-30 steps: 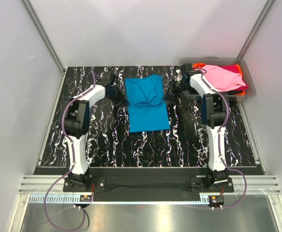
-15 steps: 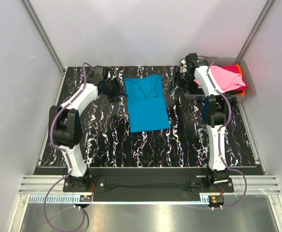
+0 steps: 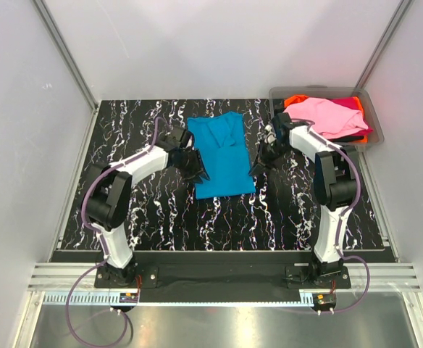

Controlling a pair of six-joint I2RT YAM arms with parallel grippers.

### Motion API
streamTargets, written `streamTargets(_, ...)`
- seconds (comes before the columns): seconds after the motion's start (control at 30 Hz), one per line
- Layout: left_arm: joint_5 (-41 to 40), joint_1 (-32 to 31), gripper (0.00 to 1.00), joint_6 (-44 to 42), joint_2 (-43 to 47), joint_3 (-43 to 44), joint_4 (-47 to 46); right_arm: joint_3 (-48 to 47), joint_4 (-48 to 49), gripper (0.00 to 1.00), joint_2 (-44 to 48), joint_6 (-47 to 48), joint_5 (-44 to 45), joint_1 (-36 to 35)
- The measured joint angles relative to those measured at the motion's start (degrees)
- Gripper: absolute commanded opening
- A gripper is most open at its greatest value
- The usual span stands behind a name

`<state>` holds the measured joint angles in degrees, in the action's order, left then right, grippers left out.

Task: Fold and stack the t-shirts
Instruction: Fold the tshirt

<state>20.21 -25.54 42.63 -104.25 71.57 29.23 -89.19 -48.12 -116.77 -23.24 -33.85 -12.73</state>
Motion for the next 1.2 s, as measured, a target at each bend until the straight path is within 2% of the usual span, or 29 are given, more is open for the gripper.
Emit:
streamTargets(0.67,0.0,-0.4,0.37,2.3,-0.3,-10.4,-6.3,16.3,10.5,0.07,0.4,-1.2,0.8,-0.2)
streamTargets(0.83,-0.1,-2.9,0.37,3.5,3.6,-16.2,-10.2,26.6,14.5,0.09,7.8,-3.8,2.0,-0.6)
streamTargets(1.0,0.0,-8.4,0.38,5.5,10.6,-23.7,-10.0,37.8,14.2,0.12,17.9,-5.4,4.7,-2.6)
streamTargets(1.2,-0.4,-10.1,0.42,7.4,20.1,-28.0,-4.9,38.2,10.5,0.27,24.6,-4.7,7.9,-3.1)
